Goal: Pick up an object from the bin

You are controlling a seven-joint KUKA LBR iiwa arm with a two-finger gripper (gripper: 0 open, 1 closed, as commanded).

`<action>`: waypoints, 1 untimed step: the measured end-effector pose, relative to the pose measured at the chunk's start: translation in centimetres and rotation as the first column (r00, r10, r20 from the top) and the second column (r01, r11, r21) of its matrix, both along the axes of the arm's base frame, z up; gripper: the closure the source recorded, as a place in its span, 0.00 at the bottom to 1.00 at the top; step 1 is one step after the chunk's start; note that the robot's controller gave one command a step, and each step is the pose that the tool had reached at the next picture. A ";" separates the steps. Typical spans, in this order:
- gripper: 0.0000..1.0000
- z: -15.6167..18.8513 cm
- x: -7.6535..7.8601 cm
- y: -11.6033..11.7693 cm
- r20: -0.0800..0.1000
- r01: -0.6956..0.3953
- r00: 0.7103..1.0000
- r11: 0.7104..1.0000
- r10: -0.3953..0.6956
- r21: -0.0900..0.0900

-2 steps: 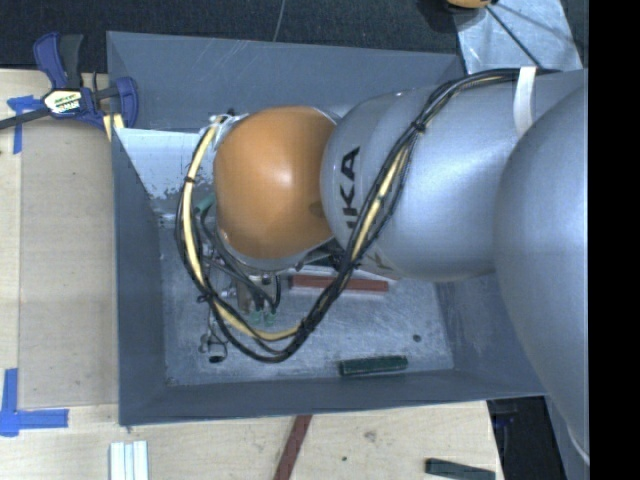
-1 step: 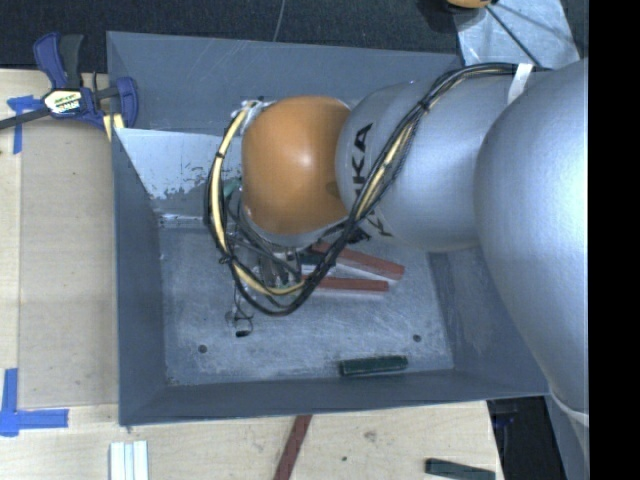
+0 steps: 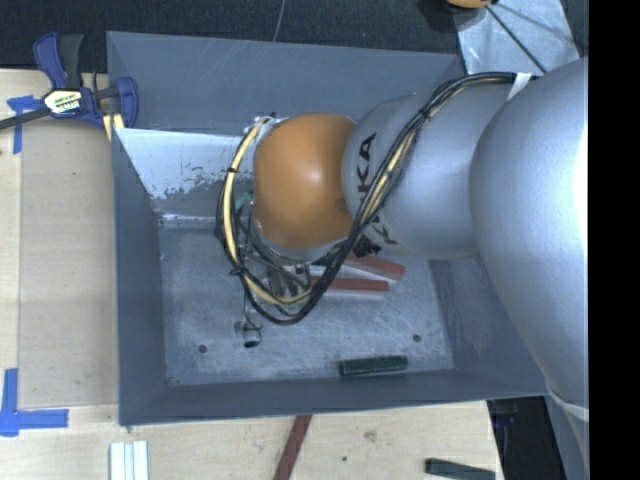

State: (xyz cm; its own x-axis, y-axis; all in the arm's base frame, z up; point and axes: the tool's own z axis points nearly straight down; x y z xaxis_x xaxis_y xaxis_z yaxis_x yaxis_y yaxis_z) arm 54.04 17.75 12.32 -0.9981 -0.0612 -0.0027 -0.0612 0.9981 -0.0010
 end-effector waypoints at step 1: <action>0.00 1.9 1.2 -3.9 -0.003 0.155 0.988 0.988 -0.155 0.003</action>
Offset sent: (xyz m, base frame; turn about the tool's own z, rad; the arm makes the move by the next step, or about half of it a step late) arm -0.0082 -0.0865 -0.0532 -0.3090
